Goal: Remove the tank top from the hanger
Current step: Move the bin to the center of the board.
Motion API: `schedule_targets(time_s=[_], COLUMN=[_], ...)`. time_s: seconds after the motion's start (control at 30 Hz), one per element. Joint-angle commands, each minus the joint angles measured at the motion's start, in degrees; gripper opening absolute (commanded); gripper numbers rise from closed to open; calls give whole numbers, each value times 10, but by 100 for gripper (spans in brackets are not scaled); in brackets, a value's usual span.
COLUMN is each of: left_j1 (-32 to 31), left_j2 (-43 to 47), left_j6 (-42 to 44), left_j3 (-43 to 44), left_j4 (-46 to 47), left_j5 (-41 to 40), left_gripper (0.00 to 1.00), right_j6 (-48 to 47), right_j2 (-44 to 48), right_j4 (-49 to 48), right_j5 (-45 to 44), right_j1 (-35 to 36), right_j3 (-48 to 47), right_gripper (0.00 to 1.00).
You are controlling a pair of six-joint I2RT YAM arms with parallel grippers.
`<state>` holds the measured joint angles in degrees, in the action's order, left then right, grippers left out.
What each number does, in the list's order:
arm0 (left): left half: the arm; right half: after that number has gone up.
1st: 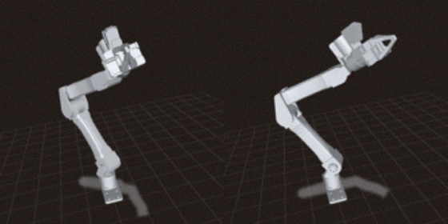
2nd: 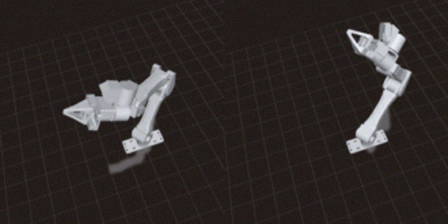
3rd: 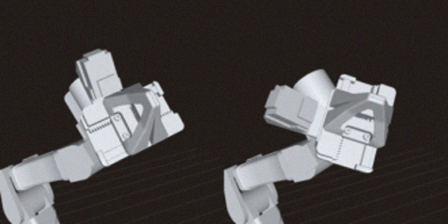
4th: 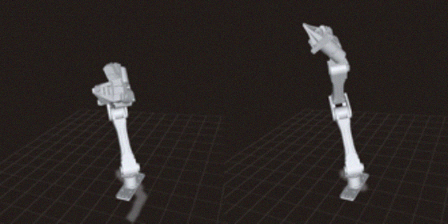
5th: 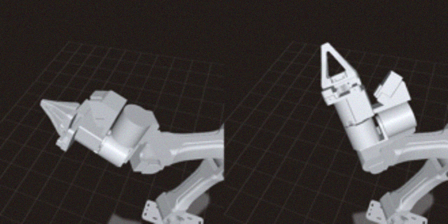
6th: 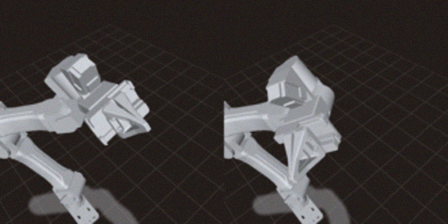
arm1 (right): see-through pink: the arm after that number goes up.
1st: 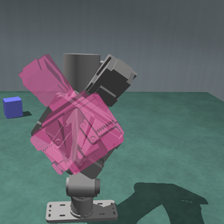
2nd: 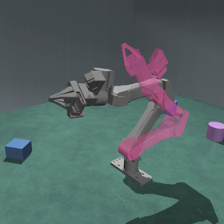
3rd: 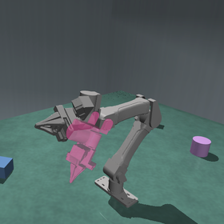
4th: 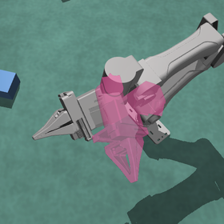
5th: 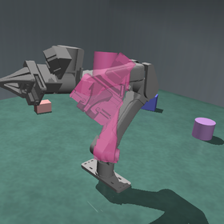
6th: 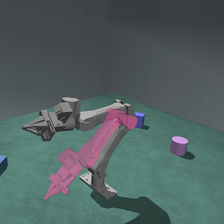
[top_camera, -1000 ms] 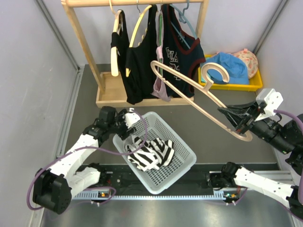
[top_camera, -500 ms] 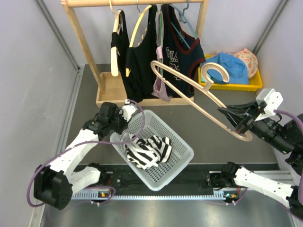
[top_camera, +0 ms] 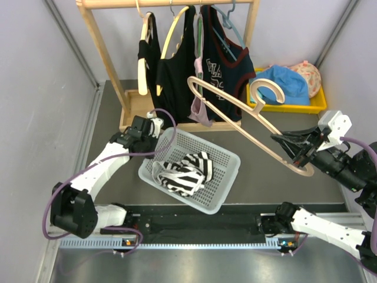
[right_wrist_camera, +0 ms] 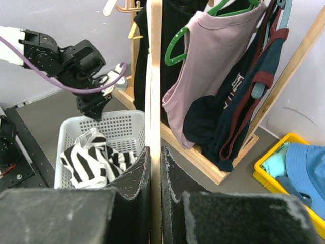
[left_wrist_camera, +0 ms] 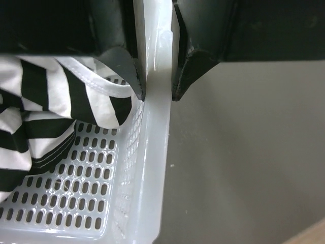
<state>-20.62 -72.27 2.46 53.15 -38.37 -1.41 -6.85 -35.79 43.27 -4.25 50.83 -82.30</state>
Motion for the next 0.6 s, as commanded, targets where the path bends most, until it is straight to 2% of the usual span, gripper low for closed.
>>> schedule_targets(time_s=[0.0, 0.27, 0.5, 0.57], left_j1=[2, 13, 15, 15], left_j2=[-1, 43, 80, 99], left_j6=[-130, -304, -325, -329], left_j3=[29, 3, -23, -37], left_j4=[-23, -48, -75, -85], left_j5=[-34, -38, -3, 29], left_gripper=[0, 0, 0, 0], right_j6=[3, 5, 4, 1], right_j2=[-6, -35, -54, -56], right_j4=[-13, 0, 16, 14], right_j5=[3, 11, 14, 15], right_j1=[-5, -5, -5, -5], right_j3=[-22, -49, -75, -81], right_gripper=[0, 0, 0, 0])
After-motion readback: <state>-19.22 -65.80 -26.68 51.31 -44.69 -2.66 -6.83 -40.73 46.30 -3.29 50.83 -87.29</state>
